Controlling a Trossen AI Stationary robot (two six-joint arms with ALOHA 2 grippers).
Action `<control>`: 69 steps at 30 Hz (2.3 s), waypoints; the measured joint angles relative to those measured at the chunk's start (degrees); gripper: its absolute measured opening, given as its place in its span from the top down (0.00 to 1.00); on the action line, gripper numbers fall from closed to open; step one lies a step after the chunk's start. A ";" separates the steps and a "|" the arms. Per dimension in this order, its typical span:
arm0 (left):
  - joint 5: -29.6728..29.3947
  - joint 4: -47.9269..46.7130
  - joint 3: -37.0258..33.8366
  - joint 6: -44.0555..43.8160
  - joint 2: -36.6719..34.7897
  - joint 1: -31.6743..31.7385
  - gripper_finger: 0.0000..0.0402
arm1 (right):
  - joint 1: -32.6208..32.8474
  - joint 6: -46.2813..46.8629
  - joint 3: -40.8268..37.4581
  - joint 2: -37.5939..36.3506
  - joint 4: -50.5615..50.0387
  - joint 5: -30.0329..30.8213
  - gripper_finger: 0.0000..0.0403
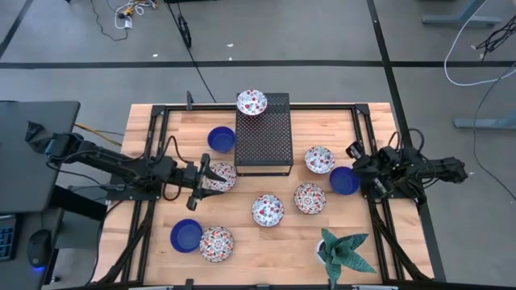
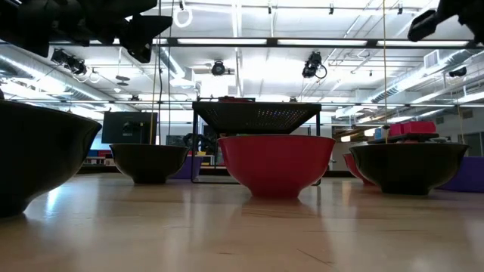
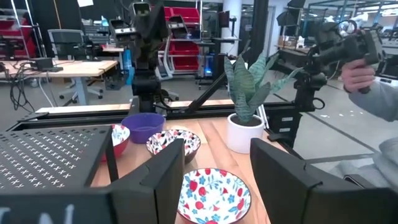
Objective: Pick & Place Mini bowls
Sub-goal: Put the right orange patterned bowl on the shelf
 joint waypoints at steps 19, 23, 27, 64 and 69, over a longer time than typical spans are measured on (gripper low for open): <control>-2.54 -0.06 0.00 -0.50 0.02 0.04 0.53 | 8.40 -7.35 24.59 43.86 -30.91 3.26 0.85; -2.55 -0.41 0.00 -0.51 0.02 0.04 0.53 | 10.39 -10.80 35.28 50.94 -53.66 4.35 0.73; -2.56 -0.41 0.00 -0.49 0.02 0.04 0.53 | 13.62 -15.34 40.79 57.06 -66.05 4.34 0.60; -4.04 -0.76 0.00 -0.44 0.04 0.04 0.53 | 25.81 -19.71 38.62 73.68 -69.21 24.25 0.97; -4.04 -0.73 0.00 -0.46 0.04 0.04 0.53 | 26.42 -18.15 41.12 71.71 -71.89 19.62 0.96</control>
